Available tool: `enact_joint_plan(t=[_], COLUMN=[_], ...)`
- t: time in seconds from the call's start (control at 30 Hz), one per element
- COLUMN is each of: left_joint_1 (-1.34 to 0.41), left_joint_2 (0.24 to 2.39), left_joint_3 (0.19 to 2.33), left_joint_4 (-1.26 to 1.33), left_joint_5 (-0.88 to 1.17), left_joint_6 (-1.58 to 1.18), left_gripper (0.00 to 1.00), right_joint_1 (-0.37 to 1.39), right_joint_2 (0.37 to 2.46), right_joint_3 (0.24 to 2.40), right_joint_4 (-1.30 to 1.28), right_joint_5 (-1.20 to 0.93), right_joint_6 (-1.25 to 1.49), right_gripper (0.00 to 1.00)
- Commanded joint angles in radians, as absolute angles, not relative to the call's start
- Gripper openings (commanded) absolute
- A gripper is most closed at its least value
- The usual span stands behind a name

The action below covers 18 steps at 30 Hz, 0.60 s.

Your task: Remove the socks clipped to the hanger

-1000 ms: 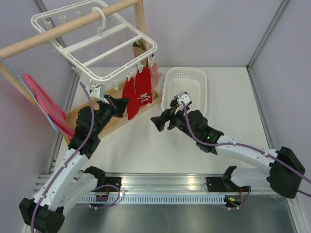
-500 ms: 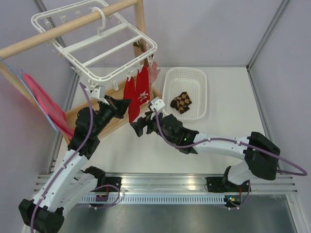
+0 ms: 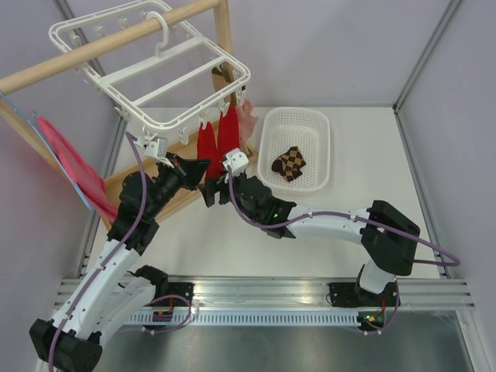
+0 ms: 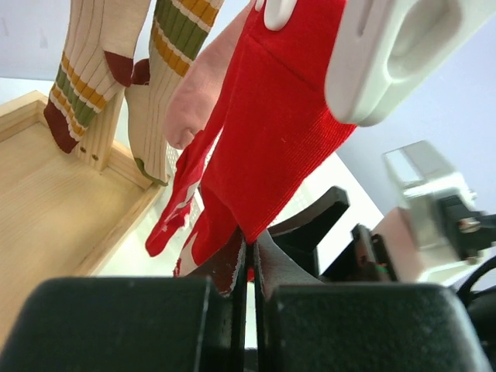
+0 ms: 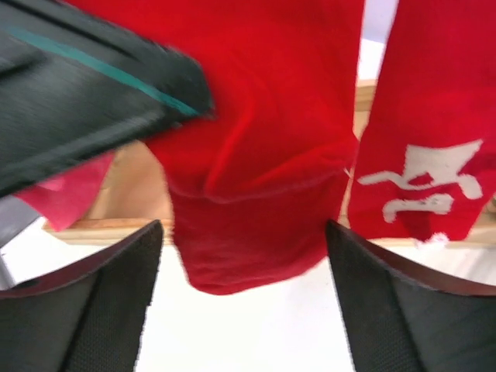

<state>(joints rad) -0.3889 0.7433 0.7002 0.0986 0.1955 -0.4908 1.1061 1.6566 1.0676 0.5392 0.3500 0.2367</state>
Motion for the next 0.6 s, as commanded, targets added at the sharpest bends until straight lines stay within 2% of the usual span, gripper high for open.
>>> enact_joint_plan(t=[0.0, 0.03, 0.07, 0.13, 0.23, 0.27, 0.3, 0.5, 0.53, 0.57], left_joint_1=[-0.394, -0.394, -0.394, -0.394, -0.394, -0.394, -0.394, -0.394, -0.394, -0.394], left_joint_2=[0.724, 0.724, 0.723, 0.719, 0.721, 0.722, 0.729, 0.733, 0.732, 0.729], left_joint_3=[0.707, 0.707, 0.706, 0.703, 0.696, 0.696, 0.698, 0.698, 0.698, 0.696], left_joint_4=[0.117, 0.118, 0.121, 0.13, 0.141, 0.143, 0.143, 0.144, 0.143, 0.141], left_joint_5=[0.227, 0.229, 0.235, 0.244, 0.256, 0.261, 0.262, 0.264, 0.261, 0.252], left_joint_6=[-0.525, -0.526, -0.526, -0.529, -0.535, -0.535, -0.535, -0.531, -0.529, -0.529], left_gripper=[0.02, 0.02, 0.02, 0.02, 0.02, 0.02, 0.02, 0.03, 0.07, 0.15], right_joint_1=[1.115, 1.117, 1.117, 1.117, 1.117, 1.117, 1.117, 1.12, 1.121, 1.121], right_joint_2=[1.684, 1.69, 1.692, 1.698, 1.709, 1.712, 1.712, 1.707, 1.697, 1.689], right_joint_3=[1.103, 1.101, 1.1, 1.1, 1.101, 1.104, 1.106, 1.1, 1.094, 1.08], right_joint_4=[0.578, 0.575, 0.572, 0.563, 0.572, 0.572, 0.572, 0.583, 0.583, 0.583], right_joint_5=[0.425, 0.466, 0.488, 0.517, 0.508, 0.506, 0.506, 0.492, 0.495, 0.5], right_joint_6=[0.235, 0.238, 0.245, 0.25, 0.233, 0.232, 0.233, 0.221, 0.221, 0.219], right_gripper=[0.86, 0.81, 0.67, 0.56, 0.32, 0.09, 0.02, 0.01, 0.01, 0.01])
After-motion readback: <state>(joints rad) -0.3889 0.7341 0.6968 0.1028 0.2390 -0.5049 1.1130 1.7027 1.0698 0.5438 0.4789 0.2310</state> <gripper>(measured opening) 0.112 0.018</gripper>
